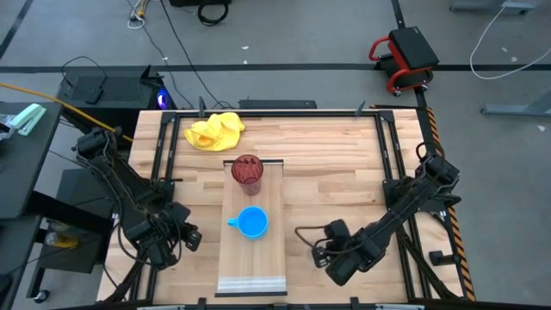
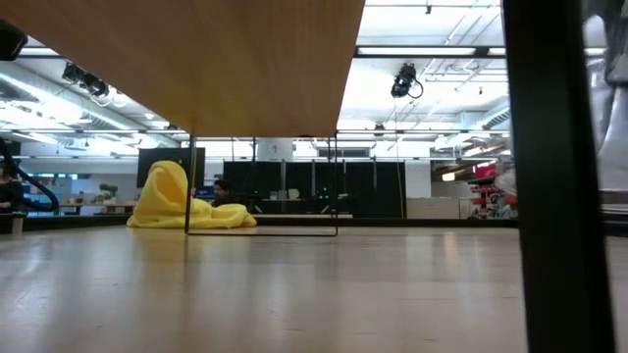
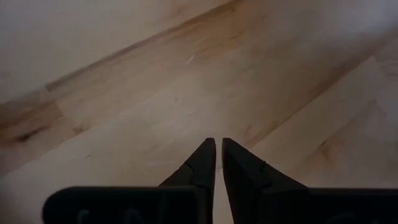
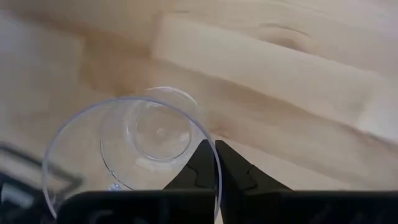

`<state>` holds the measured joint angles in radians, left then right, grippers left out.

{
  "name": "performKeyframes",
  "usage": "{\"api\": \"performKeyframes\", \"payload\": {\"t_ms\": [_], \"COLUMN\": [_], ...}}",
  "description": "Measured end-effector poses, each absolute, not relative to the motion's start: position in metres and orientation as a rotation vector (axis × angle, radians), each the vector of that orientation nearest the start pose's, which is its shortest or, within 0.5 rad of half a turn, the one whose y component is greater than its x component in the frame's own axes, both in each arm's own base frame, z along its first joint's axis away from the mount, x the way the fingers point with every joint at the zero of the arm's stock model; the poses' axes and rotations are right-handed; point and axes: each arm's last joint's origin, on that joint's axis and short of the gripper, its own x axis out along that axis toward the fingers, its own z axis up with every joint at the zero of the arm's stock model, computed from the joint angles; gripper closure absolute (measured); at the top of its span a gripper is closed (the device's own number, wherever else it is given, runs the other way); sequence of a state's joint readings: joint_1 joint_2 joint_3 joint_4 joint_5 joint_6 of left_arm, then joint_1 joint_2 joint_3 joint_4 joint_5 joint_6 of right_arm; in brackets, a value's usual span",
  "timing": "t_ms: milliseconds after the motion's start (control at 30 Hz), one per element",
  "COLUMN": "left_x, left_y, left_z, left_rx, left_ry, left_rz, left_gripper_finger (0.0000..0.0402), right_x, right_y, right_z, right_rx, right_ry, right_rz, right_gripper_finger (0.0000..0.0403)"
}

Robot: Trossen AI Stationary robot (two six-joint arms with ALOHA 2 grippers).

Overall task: Stack small to large cups/mugs on shelf
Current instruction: Put the transparent mug on the shelf

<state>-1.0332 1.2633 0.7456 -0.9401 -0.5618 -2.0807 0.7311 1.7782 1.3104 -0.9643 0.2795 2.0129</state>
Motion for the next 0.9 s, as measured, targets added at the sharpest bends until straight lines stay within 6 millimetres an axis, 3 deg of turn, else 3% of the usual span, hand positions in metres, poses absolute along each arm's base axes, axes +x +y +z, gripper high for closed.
{"api": "performKeyframes", "payload": {"t_ms": [100, 233, 467, 667, 900], "left_x": [0.113, 0.113, 0.114, 0.115, 0.115], "left_y": [-0.157, -0.156, -0.155, -0.154, -0.155], "left_z": [0.195, 0.196, 0.197, 0.198, 0.198], "left_rx": [-0.749, -0.502, -0.217, -0.158, -0.171], "left_ry": [0.819, 0.837, 0.818, 0.778, 0.775], "left_rz": [0.642, 0.525, 0.421, 0.409, 0.410], "left_gripper_finger": [0.0372, 0.0377, 0.0377, 0.0384, 0.0388], "right_x": [0.247, 0.244, 0.264, 0.277, 0.263], "right_y": [0.217, 0.217, 0.201, 0.183, 0.173], "right_z": [0.210, 0.209, 0.207, 0.205, 0.200], "right_rx": [1.096, 1.151, 1.259, 1.308, 1.157], "right_ry": [0.982, 1.015, 0.991, 0.991, 1.063], "right_rz": [-1.008, -1.071, -1.117, -1.180, -1.375], "right_gripper_finger": [0.0401, 0.0402, 0.0402, 0.0402, 0.0402]}}
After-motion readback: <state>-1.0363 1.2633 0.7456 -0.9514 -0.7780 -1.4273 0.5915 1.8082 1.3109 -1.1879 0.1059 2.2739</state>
